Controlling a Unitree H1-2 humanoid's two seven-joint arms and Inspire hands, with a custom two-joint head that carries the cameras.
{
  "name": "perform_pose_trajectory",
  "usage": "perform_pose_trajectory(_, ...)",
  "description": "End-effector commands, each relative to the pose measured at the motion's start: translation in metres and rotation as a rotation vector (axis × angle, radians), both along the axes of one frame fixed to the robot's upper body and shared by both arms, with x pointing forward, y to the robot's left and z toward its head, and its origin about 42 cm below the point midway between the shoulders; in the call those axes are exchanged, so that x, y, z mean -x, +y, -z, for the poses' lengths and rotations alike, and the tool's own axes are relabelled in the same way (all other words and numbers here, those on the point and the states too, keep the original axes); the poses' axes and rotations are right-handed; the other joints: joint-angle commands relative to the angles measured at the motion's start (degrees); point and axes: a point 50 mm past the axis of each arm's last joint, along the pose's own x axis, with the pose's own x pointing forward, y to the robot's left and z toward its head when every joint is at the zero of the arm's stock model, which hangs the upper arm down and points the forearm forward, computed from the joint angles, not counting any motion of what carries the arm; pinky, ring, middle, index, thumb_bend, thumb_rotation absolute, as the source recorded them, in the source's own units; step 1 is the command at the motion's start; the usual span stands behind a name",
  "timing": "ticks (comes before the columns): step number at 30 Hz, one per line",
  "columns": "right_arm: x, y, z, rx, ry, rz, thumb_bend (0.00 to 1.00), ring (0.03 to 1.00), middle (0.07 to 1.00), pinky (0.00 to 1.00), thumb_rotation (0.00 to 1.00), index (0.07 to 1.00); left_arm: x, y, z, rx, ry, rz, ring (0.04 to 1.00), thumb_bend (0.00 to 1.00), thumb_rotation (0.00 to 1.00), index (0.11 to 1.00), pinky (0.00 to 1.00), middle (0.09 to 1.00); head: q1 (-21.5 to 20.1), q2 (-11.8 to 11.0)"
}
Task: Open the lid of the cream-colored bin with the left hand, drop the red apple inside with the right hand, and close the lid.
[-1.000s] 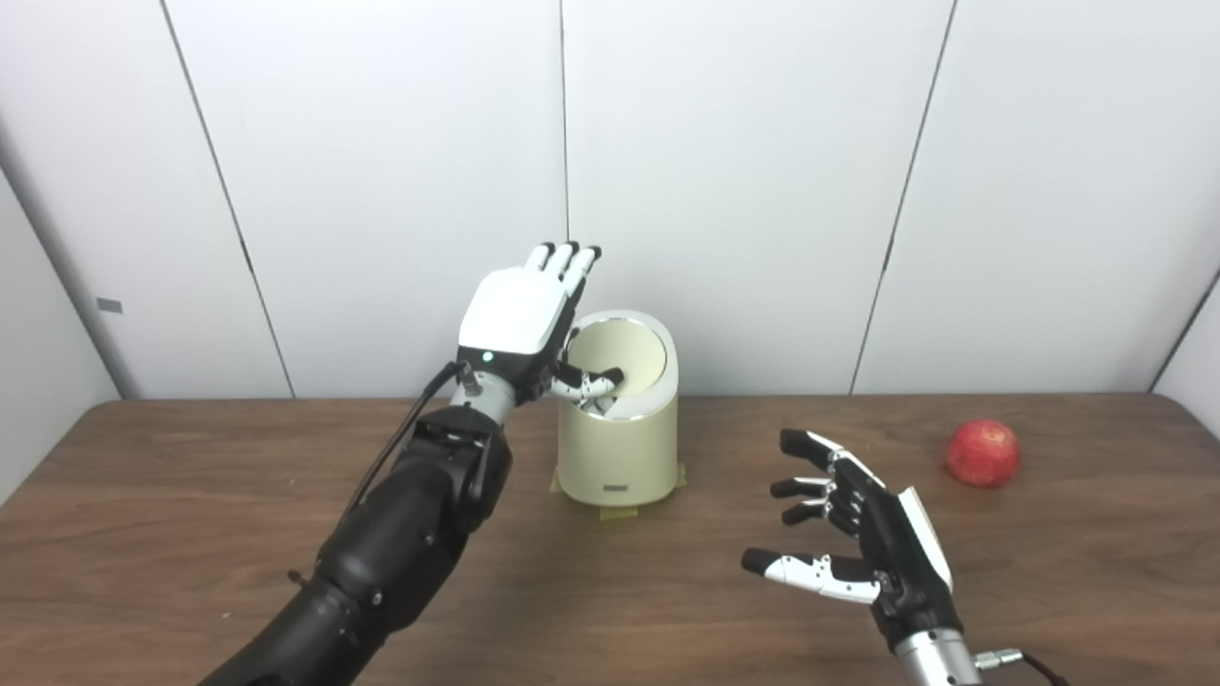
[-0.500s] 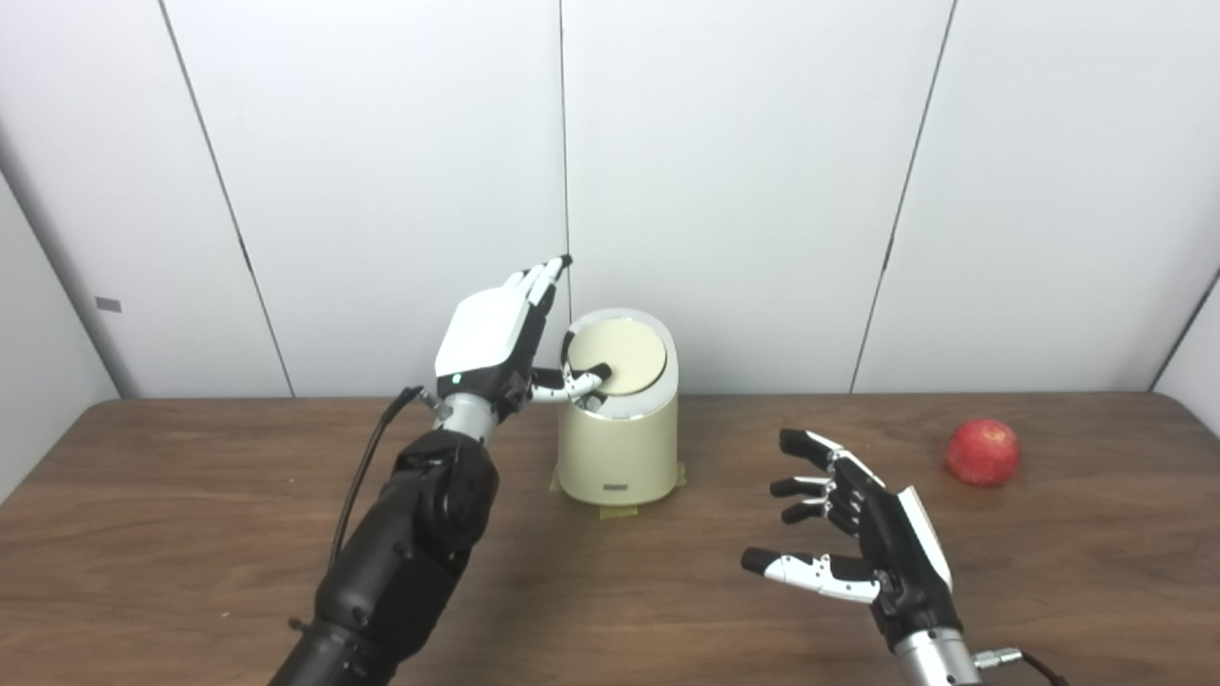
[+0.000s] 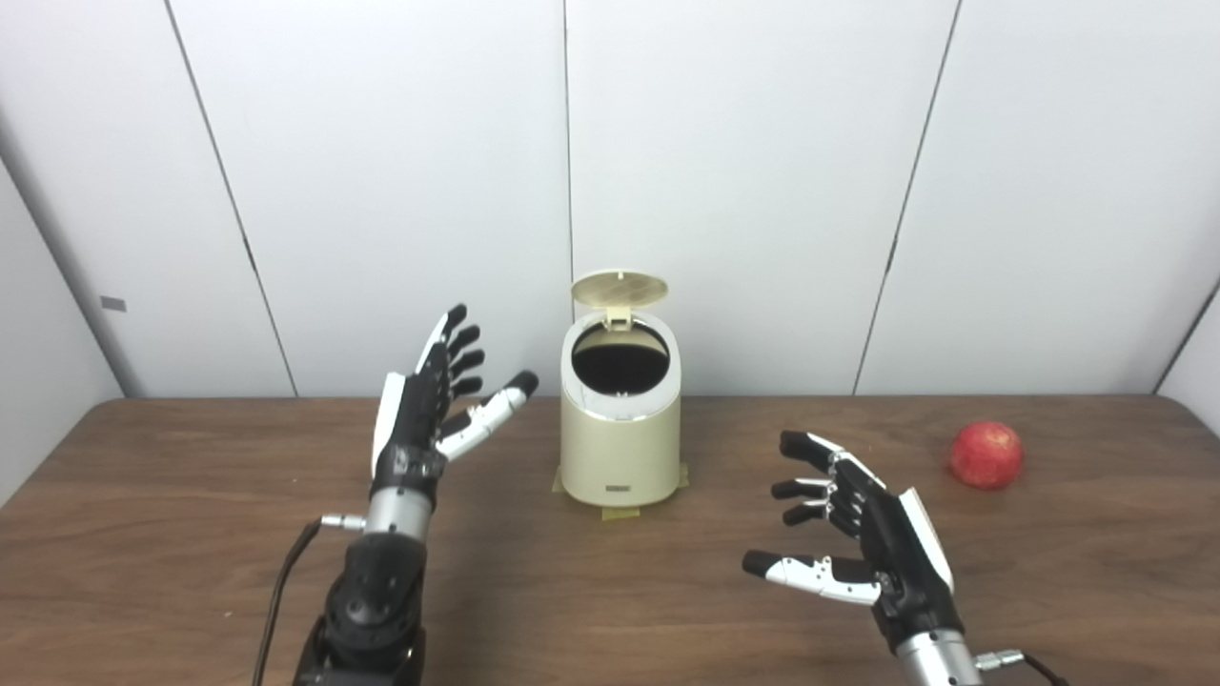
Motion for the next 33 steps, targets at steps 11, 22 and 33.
perform_pose_trajectory(11, -0.005, -0.005, -0.019, -0.014, -0.077, 0.004, 0.75, 0.666, 0.822, 0.56, 0.18, 0.791, 0.039, 0.011, 0.010, 0.048, -0.076, 0.121, 0.755, 0.81, 0.34, 0.861, 0.65, 0.812, -0.4, -0.1)
perform_pose_trajectory(22, -0.024, -0.038, -0.066, 0.174, -0.112, 0.026, 0.78, 0.666, 0.827, 0.53, 0.16, 0.822, 0.051, 0.010, 0.025, 0.057, -0.059, 0.180, 0.731, 0.78, 0.28, 0.830, 0.63, 0.783, -9.3, -2.4)
perform_pose_trajectory(33, -0.062, -0.106, -0.131, 0.585, 0.038, 0.193, 0.84, 0.735, 0.859, 0.58, 0.25, 0.844, 0.052, 0.033, 0.023, 0.015, -0.051, 0.167, 0.765, 0.68, 0.27, 0.852, 0.71, 0.813, -20.3, -5.7)
